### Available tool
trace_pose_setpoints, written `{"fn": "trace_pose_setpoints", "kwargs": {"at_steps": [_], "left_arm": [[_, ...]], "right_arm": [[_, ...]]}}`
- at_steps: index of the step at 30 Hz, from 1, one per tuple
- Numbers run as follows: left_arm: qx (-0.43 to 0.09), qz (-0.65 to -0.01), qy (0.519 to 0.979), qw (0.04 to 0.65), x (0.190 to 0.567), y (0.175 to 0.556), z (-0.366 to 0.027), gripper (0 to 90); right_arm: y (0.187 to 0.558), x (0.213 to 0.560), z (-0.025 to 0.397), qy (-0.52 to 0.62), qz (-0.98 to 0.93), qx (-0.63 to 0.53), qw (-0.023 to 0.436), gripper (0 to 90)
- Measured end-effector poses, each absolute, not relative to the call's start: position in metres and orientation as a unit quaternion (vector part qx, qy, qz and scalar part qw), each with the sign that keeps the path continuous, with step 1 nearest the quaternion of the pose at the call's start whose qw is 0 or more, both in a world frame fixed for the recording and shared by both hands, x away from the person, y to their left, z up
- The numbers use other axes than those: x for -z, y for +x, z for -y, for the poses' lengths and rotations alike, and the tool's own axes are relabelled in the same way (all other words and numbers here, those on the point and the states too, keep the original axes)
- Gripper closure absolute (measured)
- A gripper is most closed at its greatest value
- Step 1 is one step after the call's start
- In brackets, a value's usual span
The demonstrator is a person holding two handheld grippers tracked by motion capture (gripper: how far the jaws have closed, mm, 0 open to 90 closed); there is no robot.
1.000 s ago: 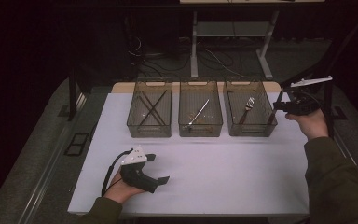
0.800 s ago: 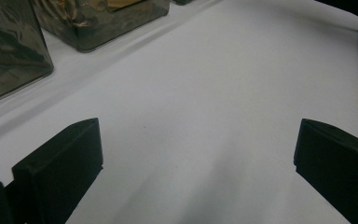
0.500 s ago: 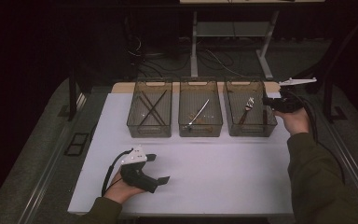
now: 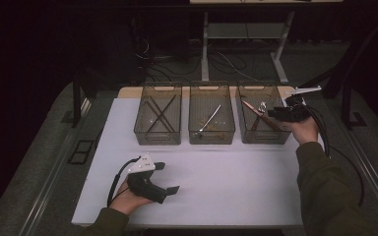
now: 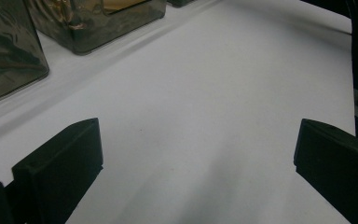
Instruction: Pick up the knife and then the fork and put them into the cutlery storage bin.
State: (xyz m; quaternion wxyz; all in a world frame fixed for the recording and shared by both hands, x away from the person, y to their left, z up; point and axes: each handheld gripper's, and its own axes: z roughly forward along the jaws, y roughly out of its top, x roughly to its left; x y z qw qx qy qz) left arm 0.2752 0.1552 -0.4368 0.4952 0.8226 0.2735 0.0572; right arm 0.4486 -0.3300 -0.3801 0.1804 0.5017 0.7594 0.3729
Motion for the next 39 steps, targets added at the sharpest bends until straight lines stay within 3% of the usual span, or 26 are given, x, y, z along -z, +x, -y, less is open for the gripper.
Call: {"fn": "trace_pose_setpoints", "kwargs": {"at_steps": [7,17,39], "left_arm": [[-0.057,-0.272,0.826,0.491,0.438,0.276,-0.155,0.1],[-0.059,-0.271,0.828,0.488,0.437,0.276,-0.154,0.1],[-0.053,-0.263,0.834,0.482,0.438,0.273,-0.153,0.1]], "right_arm": [[0.441,0.378,0.333,0.498,-0.745,-0.409,0.171,36.5],[0.413,0.373,0.333,0.483,-0.727,-0.456,0.173,20.6],[0.334,0.387,0.299,0.400,-0.773,-0.463,0.167,14.7]]}}
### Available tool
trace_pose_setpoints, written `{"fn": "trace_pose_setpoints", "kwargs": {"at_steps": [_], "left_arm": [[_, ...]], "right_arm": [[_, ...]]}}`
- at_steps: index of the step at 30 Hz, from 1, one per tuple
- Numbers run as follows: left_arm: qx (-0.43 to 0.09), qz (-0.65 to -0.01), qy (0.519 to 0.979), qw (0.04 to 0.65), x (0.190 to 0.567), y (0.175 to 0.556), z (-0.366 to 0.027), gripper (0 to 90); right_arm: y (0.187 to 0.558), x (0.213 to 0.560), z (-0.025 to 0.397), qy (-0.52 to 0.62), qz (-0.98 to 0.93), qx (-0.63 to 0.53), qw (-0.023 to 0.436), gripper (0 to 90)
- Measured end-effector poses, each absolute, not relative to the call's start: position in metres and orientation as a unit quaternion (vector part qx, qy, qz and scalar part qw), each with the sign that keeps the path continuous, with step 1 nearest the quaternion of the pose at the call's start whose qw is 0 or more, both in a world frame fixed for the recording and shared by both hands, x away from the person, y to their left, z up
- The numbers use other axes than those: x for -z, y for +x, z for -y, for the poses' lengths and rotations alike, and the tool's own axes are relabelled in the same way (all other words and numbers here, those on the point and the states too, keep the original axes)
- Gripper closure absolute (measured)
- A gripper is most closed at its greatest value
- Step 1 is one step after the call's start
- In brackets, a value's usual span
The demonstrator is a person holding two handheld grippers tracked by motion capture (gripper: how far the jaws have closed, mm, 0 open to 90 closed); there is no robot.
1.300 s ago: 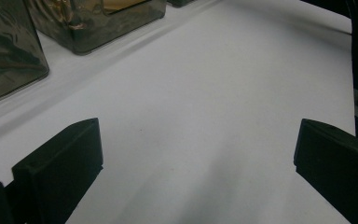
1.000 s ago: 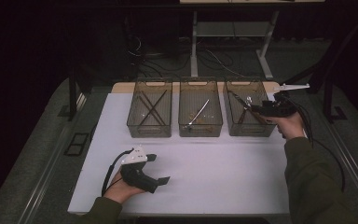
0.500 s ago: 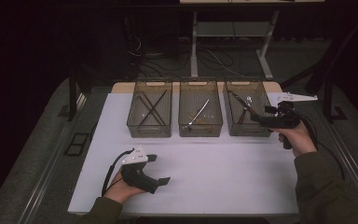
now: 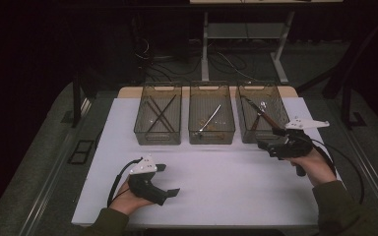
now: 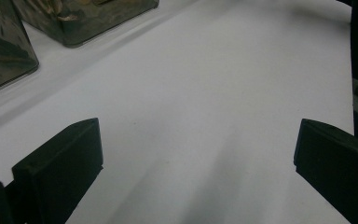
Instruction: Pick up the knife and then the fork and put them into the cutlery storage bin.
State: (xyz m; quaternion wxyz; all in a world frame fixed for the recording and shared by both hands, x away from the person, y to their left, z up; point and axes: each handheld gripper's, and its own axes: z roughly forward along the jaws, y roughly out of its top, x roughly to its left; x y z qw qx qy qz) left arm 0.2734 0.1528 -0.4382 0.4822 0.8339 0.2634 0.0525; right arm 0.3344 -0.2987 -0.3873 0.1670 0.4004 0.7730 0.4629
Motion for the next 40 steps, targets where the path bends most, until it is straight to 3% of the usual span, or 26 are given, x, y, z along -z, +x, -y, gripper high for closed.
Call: {"fn": "trace_pose_setpoints", "kwargs": {"at_steps": [20,40], "left_arm": [[-0.052,-0.265,0.836,0.478,0.439,0.273,-0.152,0.2],[-0.053,-0.264,0.836,0.478,0.438,0.273,-0.152,0.2]], "right_arm": [[0.275,0.429,0.295,0.370,-0.788,-0.473,0.134,14.6],[0.265,0.446,0.298,0.366,-0.800,-0.461,0.117,14.6]]}}
